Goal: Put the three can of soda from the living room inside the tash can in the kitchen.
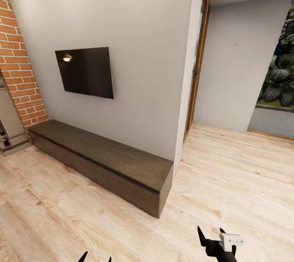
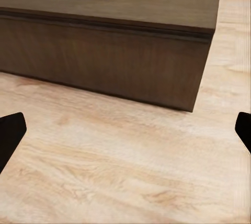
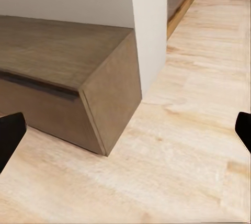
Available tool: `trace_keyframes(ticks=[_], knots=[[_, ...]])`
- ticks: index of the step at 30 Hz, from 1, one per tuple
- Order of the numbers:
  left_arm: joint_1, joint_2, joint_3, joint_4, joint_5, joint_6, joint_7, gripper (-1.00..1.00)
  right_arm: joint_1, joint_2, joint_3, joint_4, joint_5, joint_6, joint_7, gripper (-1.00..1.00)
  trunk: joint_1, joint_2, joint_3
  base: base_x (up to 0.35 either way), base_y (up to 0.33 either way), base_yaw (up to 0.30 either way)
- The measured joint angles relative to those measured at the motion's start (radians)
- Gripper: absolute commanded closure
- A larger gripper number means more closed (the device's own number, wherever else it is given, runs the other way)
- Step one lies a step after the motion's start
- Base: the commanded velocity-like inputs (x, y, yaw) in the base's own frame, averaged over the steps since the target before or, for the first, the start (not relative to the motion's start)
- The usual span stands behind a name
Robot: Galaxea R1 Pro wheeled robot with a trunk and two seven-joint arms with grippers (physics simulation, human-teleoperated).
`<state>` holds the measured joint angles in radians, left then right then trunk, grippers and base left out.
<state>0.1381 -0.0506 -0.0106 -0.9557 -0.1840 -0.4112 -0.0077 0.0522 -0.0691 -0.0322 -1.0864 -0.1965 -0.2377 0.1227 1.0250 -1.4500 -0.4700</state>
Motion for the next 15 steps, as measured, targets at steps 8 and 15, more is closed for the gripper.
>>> trace_keyframes(ticks=[8,15], knots=[[0.0,0.0,0.0,0.0,0.0,0.0,0.0,-1.0,0.0,0.0,0.0,0.0,0.0,0.0,0.0,-1.0,0.0,0.0,0.0,0.0,0.0,-0.252],[0.0,0.0,0.0,0.0,0.0,0.0,0.0,-1.0,0.0,0.0,0.0,0.0,0.0,0.0,0.0,-1.0,0.0,0.0,0.0,0.013,0.0,-0.252]])
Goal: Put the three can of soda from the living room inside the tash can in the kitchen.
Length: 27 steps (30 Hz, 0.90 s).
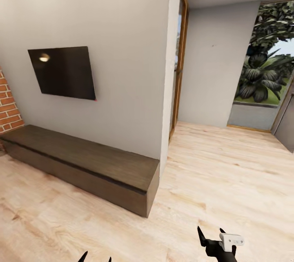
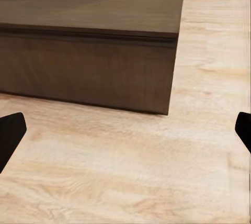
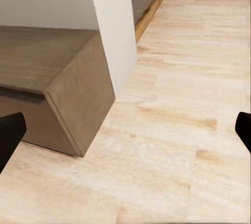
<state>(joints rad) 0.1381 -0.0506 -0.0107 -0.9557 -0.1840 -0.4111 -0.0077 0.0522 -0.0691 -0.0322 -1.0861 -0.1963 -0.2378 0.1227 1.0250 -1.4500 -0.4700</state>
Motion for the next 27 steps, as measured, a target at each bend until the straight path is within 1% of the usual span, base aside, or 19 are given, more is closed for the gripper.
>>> trace_keyframes(ticks=[6,27], knots=[[0.0,0.0,0.0,0.0,0.0,0.0,0.0,-1.0,0.0,0.0,0.0,0.0,0.0,0.0,0.0,-1.0,0.0,0.0,0.0,0.249,0.0,-0.252],[0.0,0.0,0.0,0.0,-0.002,0.0,0.0,-1.0,0.0,0.0,0.001,0.004,0.0,0.0,0.0,-1.0,0.0,0.0,-0.004,0.319,0.0,-0.215]])
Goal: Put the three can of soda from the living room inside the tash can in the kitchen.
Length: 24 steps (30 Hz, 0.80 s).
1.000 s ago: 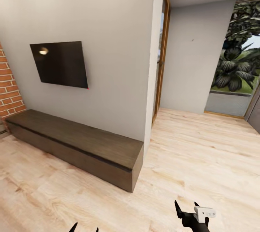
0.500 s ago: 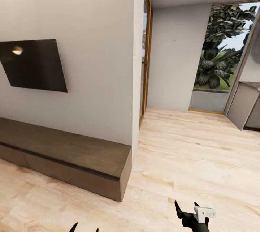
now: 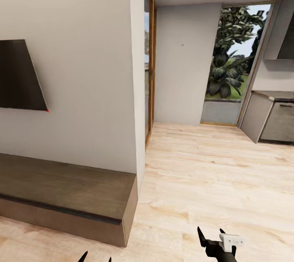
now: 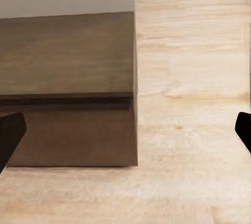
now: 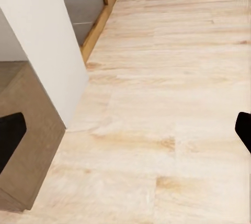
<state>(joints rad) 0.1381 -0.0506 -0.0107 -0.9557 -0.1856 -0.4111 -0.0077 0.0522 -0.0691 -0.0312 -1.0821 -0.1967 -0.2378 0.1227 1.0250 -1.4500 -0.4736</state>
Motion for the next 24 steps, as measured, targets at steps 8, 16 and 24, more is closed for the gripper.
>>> trace_keyframes(ticks=[8,16,24], knots=[[0.0,-0.001,0.0,0.0,0.0,0.001,0.0,-1.0,0.0,0.0,0.002,0.004,0.0,0.0,0.0,-1.0,0.0,0.0,-0.004,0.318,-0.032,-0.22],[0.0,-0.001,0.0,0.0,0.0,0.001,0.0,-1.0,0.0,0.0,0.002,0.005,0.0,0.0,0.001,-1.0,0.0,0.0,-0.006,0.284,-0.142,-0.092],[0.0,-0.001,0.0,0.0,0.0,0.001,0.0,-1.0,0.0,0.0,0.003,0.007,0.0,0.0,0.001,-1.0,0.0,0.0,-0.006,0.236,-0.166,-0.026]])
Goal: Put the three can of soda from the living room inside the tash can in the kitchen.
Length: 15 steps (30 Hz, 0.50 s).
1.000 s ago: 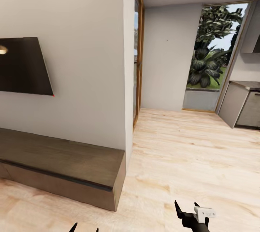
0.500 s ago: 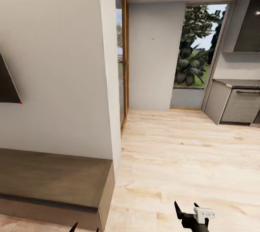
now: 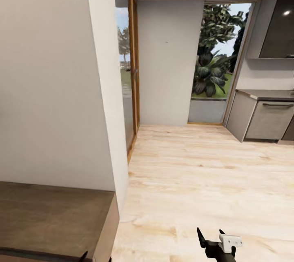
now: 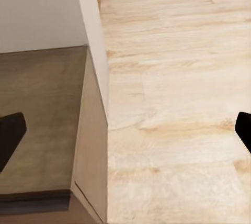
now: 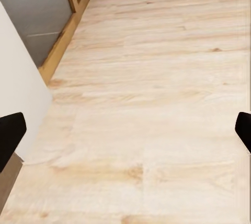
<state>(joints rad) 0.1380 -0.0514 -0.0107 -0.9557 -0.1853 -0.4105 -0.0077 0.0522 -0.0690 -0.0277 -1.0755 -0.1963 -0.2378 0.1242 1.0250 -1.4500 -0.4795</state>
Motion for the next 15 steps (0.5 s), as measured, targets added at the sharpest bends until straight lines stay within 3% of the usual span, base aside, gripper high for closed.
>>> trace_keyframes(ticks=[15], knots=[[0.0,0.001,0.0,0.0,0.001,-0.001,0.0,-1.0,0.0,0.0,-0.001,0.002,0.0,0.0,0.001,-1.0,0.0,0.0,0.007,0.02,-0.016,-0.203]])
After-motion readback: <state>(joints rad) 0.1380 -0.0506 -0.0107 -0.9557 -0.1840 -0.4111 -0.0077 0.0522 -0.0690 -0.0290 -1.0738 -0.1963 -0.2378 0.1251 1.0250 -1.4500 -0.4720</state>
